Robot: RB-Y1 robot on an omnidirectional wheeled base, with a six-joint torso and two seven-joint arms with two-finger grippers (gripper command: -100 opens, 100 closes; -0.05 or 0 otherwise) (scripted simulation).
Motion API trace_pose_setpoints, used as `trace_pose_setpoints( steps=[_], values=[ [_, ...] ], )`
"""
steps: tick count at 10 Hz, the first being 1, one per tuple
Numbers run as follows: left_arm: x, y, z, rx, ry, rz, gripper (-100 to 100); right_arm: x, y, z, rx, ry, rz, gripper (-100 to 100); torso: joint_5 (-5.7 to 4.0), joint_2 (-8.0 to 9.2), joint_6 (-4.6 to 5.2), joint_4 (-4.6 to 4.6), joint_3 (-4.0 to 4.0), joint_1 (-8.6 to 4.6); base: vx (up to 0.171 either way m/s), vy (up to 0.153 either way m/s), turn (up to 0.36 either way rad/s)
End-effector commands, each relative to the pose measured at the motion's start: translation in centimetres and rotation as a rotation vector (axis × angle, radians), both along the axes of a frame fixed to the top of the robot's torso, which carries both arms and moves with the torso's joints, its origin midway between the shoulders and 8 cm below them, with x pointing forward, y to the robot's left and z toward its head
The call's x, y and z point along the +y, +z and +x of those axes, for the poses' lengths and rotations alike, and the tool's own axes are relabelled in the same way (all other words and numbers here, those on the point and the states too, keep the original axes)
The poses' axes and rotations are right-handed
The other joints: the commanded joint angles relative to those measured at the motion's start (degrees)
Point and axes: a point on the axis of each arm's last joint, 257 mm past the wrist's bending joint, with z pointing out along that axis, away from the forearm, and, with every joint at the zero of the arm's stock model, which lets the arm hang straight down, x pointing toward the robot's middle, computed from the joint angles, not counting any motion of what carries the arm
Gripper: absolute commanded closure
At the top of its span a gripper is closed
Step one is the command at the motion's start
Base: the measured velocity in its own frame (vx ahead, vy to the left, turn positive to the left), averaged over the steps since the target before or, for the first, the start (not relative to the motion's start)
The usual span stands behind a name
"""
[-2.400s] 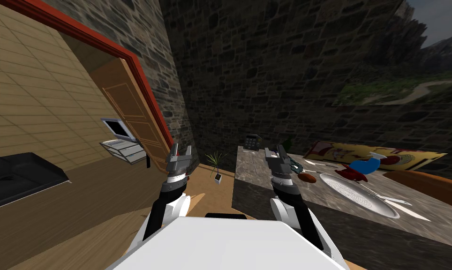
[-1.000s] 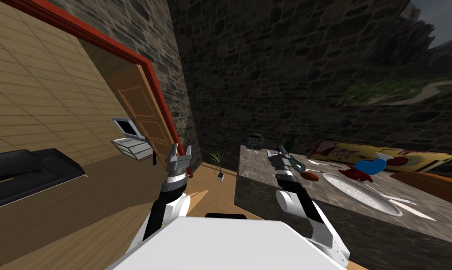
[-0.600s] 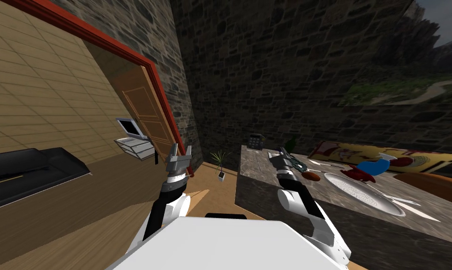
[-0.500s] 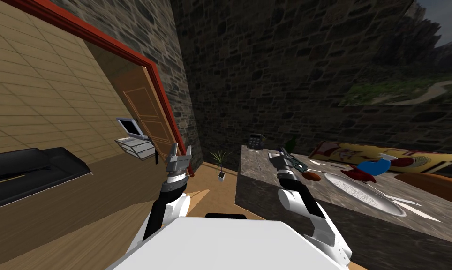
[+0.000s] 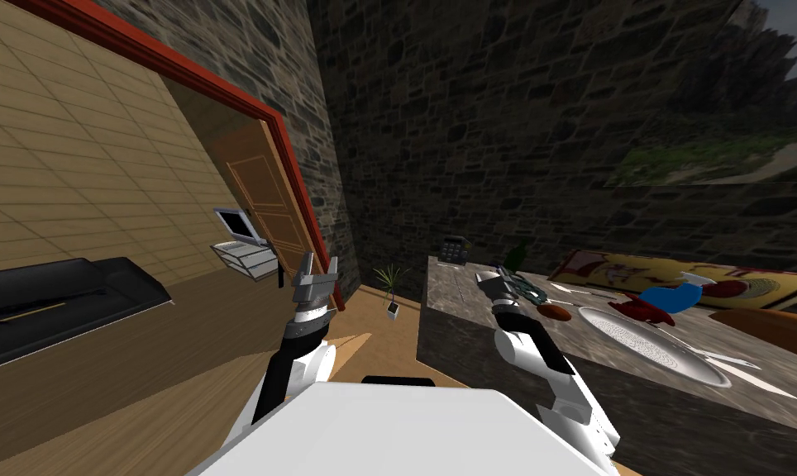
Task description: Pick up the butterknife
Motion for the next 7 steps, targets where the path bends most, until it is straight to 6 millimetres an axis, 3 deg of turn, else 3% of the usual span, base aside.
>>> trace_pose_setpoints(
  steps=[1, 4, 7],
  values=[
    [0.0, 0.0, 0.0, 0.0, 0.0, 0.0, 0, -0.8, -0.9, 0.3, 0.029, -0.002, 0.044, -100, 0.0, 0.0, 0.0, 0.0, 0.0, 0.0, -0.005, 0.03, 0.021],
    [0.0, 0.0, 0.0, 0.0, 0.0, 0.0, 0, -3.5, -3.2, 0.6, 0.07, -0.024, 0.184, -100, 0.0, -0.01, 0.0, 0.0, 0.0, -0.03, -0.001, 0.027, 0.038],
    [0.0, 0.0, 0.0, 0.0, 0.0, 0.0, 0, -4.7, -5.4, 0.8, 0.127, -0.035, 0.267, -100, 0.0, -0.04, 0.0, -0.01, -0.03, -0.03, 0.005, 0.026, 0.028]
  ],
)
